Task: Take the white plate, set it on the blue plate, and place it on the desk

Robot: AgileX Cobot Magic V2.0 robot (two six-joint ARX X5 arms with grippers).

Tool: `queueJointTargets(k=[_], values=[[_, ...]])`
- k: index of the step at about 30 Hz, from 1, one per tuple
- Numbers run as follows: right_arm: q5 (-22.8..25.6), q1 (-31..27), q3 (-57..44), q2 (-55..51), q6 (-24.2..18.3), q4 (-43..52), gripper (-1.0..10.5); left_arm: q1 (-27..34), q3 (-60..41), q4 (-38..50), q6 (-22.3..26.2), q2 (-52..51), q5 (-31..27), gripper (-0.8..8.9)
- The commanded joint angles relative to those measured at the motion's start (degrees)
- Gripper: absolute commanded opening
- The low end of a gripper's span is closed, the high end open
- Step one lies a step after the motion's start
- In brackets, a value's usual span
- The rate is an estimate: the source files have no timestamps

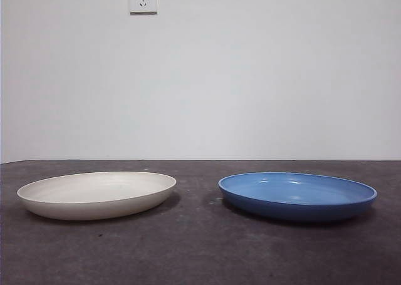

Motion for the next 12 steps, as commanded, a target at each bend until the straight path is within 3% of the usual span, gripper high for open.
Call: queueJointTargets(k=[1, 7, 12], values=[[-0.04, -0.04, 5.18, 3.02, -1.2, -1.53, 0.1, 0.15, 5.38, -2.99, 3.85, 2.75, 0.11, 0.1], [-3.39, -0.02, 16.68, 12.2, -6.75, -12.02, 0.1, 0.09, 16.17, -11.56, 10.88, 11.13, 0.98, 0.1], [-8.94, -0.02, 25.07, 20.39, -12.0, -21.42, 0.1, 0.04, 23.76, -18.34, 16.13, 18.62, 9.42, 0.1]])
